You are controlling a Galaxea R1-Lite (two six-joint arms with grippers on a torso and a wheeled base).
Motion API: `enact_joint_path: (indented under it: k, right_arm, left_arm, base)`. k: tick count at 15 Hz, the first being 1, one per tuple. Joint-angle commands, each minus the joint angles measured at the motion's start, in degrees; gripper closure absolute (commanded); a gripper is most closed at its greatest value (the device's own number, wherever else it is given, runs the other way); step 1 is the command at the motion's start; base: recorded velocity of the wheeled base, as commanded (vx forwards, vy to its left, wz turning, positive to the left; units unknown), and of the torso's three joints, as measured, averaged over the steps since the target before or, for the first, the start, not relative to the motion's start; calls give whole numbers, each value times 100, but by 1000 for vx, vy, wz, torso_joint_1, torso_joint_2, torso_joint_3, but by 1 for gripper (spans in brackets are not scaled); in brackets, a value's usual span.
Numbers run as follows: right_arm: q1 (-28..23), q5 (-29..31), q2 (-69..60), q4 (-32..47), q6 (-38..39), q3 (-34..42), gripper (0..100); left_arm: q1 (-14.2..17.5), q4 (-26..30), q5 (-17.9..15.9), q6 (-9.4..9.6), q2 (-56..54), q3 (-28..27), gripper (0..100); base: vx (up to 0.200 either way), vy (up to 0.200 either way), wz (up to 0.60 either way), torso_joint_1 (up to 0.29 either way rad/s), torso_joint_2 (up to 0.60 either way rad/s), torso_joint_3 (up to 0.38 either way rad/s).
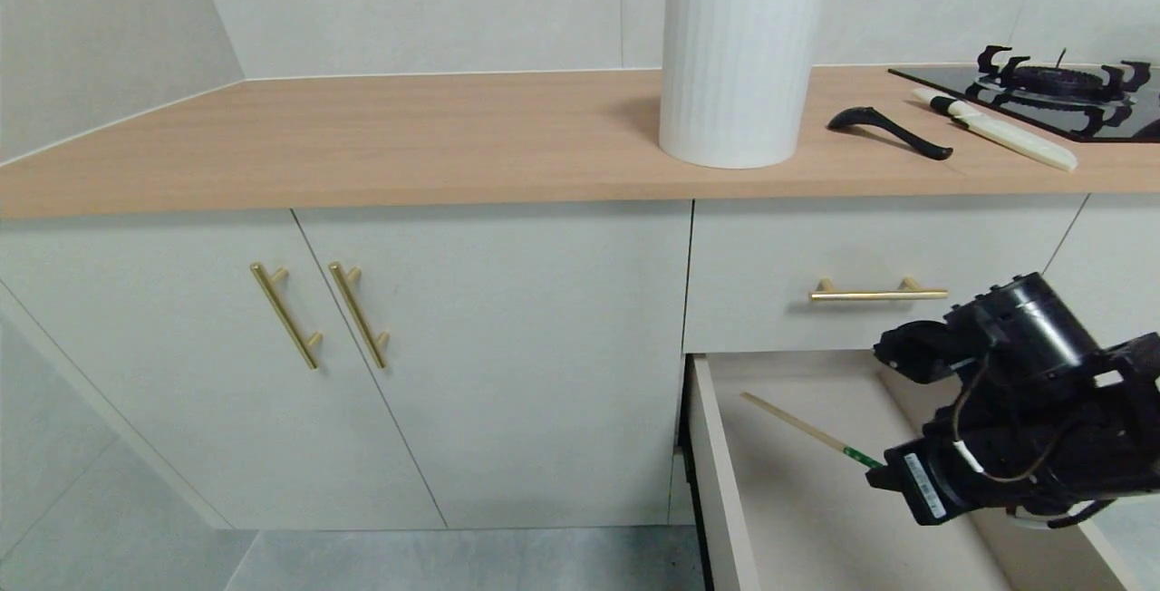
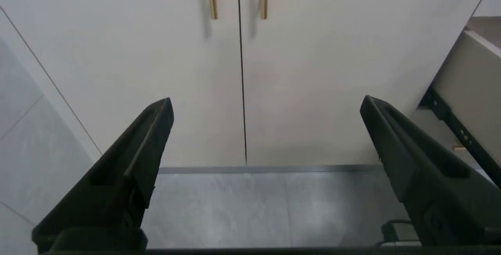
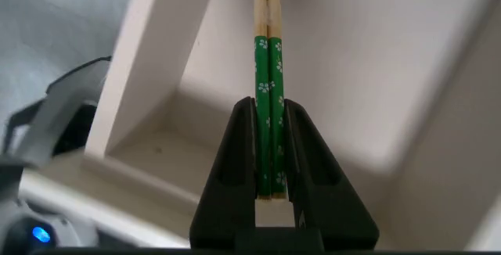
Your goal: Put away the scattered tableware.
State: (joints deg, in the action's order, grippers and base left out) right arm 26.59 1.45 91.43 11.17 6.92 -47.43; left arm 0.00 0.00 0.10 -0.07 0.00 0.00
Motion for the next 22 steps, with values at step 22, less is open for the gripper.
enact_joint_path:
  k: [22]
  right_arm:
    - [294,760,3751,-1908,1391,-469,100]
  left_arm:
    - [0,0,-1,-1,0,0,0]
  base:
    - [0,0,0,0,0,0]
